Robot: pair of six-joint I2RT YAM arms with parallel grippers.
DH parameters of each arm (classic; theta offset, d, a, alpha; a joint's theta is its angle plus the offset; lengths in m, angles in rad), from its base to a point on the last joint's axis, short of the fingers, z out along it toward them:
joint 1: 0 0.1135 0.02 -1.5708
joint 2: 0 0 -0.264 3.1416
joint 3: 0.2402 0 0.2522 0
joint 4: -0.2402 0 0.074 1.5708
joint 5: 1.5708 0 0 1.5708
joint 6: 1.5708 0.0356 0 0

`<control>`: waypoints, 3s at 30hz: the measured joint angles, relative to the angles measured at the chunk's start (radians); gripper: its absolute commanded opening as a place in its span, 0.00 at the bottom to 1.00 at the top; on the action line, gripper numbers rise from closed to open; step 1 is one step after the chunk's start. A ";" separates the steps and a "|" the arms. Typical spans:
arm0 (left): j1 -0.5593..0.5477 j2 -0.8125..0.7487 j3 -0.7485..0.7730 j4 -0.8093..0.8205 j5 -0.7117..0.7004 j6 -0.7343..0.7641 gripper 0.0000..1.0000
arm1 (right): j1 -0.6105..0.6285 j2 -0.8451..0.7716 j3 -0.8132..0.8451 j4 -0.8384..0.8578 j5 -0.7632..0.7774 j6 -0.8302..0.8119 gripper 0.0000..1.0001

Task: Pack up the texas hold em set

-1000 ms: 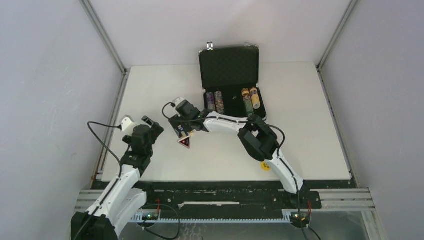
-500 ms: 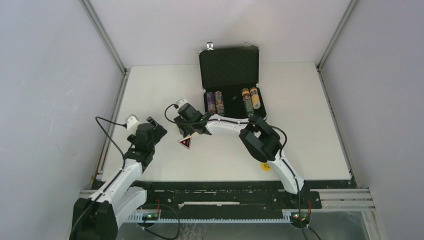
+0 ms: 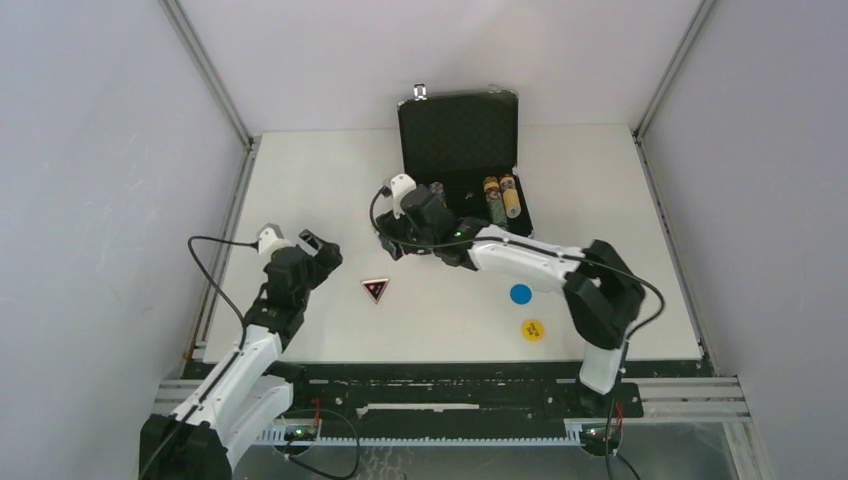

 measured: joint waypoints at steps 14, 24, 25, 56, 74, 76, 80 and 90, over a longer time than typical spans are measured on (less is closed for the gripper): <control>-0.005 0.084 0.292 0.129 0.609 -0.222 0.74 | 0.042 -0.480 -0.340 0.013 -0.055 -0.130 0.34; -0.111 0.087 0.319 0.093 0.838 -0.228 0.69 | 0.066 -0.649 -0.410 -0.006 -0.097 -0.169 0.36; -0.134 0.097 0.319 0.092 0.851 -0.228 0.69 | 0.069 -0.655 -0.410 -0.006 -0.099 -0.171 0.36; -0.277 0.362 0.406 0.171 0.858 -0.232 0.00 | 0.022 -0.811 -0.536 0.023 -0.054 -0.141 0.92; -0.231 1.231 1.030 0.430 0.430 -0.234 0.00 | -0.247 -0.908 -0.691 0.112 0.128 0.017 0.89; -0.237 1.299 1.113 0.430 0.396 -0.226 0.00 | -0.265 -0.892 -0.691 0.113 0.116 0.018 0.89; -0.252 1.391 1.255 0.404 0.332 -0.198 0.00 | -0.294 -0.861 -0.691 0.113 0.100 0.026 0.89; -0.324 1.465 1.295 0.381 0.257 -0.181 0.00 | -0.353 -0.812 -0.692 0.114 0.053 0.065 0.87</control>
